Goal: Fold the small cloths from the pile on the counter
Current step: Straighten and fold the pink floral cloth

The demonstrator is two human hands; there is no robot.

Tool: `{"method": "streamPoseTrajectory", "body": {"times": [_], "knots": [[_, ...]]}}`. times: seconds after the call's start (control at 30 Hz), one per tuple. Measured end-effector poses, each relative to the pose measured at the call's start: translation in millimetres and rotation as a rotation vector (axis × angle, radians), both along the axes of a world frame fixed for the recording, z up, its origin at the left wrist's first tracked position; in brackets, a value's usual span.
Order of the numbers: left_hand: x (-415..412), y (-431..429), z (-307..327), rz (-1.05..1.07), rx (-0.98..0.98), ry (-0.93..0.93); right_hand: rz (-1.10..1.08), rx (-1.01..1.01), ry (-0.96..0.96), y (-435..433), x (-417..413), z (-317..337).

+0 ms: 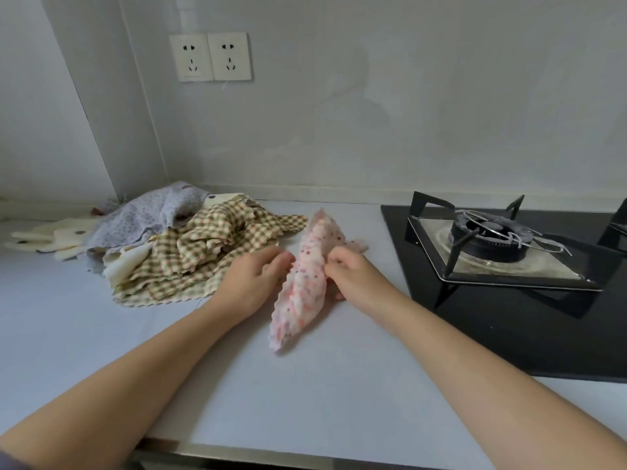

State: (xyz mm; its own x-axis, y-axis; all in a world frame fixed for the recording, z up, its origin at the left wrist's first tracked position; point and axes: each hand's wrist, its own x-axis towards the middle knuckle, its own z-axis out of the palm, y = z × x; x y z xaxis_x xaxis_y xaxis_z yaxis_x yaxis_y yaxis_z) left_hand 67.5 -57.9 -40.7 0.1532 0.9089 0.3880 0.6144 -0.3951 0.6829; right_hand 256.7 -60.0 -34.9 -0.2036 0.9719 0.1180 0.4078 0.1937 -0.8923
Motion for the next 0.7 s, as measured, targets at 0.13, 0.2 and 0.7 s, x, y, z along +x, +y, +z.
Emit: {"method": "streamPoseTrajectory", "body": {"times": [0.13,0.2,0.7], "knots": [[-4,-8,5,-0.089,-0.010,-0.198,0.096,0.187,-0.081,-17,-6,-2],[-4,-8,2,-0.089,-0.016,-0.195,0.123,0.227,-0.111,-22,-6,-1],[-2,-8,1,-0.049,-0.066,-0.349,0.079,0.279,-0.134,-17,-1,-1]]}}
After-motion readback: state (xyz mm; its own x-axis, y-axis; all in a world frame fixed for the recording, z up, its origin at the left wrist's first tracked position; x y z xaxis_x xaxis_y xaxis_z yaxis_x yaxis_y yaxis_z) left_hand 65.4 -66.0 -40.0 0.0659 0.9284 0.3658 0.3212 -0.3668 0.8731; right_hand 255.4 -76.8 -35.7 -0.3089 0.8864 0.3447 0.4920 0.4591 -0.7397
